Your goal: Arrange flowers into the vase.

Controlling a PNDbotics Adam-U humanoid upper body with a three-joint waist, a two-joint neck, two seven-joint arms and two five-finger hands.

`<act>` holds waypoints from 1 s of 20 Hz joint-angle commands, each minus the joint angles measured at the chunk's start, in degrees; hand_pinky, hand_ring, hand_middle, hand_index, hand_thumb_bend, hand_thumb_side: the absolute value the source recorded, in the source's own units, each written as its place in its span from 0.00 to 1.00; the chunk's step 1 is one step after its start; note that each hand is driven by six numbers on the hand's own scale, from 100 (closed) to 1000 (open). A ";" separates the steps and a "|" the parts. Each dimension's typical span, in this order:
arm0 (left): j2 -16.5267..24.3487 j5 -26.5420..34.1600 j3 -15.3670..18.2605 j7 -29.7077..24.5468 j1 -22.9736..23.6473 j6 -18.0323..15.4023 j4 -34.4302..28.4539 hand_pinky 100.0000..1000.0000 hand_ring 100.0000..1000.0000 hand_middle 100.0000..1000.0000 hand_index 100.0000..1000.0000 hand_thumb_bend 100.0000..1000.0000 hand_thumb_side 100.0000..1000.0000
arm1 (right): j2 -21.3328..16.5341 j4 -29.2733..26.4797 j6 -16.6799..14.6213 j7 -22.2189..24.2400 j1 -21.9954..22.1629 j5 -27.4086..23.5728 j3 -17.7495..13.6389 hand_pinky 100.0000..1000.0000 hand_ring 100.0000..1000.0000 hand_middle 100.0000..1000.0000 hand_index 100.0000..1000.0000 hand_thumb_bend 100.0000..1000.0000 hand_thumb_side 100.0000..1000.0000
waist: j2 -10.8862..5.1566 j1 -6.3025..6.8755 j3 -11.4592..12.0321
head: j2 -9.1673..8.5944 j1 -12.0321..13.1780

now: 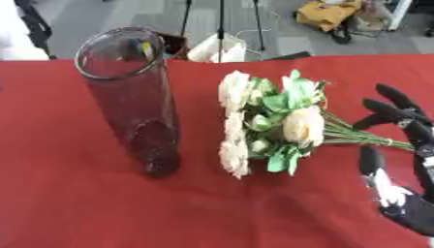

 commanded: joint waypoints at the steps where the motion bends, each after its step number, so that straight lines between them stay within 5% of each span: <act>1: 0.61 0.27 -0.41 -0.09 -0.13 0.18 -1.02 0.68 0.60 0.78 0.86 0.00 1.00 | -4.39 -0.78 0.38 0.23 0.79 4.82 -1.01 0.77 0.88 0.51 0.89 0.00 0.89 | -1.71 -0.18 -0.15 | 1.44 -0.07; 8: 0.72 0.52 -0.45 -0.31 0.05 0.29 -1.02 0.68 0.60 0.78 0.86 0.00 1.00 | -9.10 -0.78 0.30 2.56 2.68 9.88 -1.11 0.77 0.87 0.57 0.90 0.00 0.96 | -2.70 -0.02 -0.20 | 3.53 0.19; 9: 0.74 0.54 -0.48 -0.35 0.09 0.30 -1.02 0.68 0.60 0.78 0.86 0.00 1.00 | -9.96 -0.78 0.36 3.09 2.78 10.04 -1.16 0.80 0.95 0.62 0.91 0.00 0.99 | -2.85 -0.03 -0.20 | 3.90 0.24; 12: 0.77 0.60 -0.54 -0.48 0.23 0.35 -1.02 0.68 0.60 0.78 0.86 0.00 1.00 | -12.34 -0.78 0.83 4.73 2.85 9.93 -1.40 0.81 0.96 0.67 0.91 0.00 0.99 | -3.17 -0.03 -0.19 | 4.58 0.36; 20: 0.90 0.67 -0.68 -0.73 0.42 0.42 -1.02 0.68 0.60 0.78 0.86 0.00 1.00 | -17.62 -0.78 4.08 9.43 2.36 6.82 -1.51 0.85 1.00 0.75 0.94 0.00 1.00 | -3.45 0.19 -0.20 | 4.13 -0.29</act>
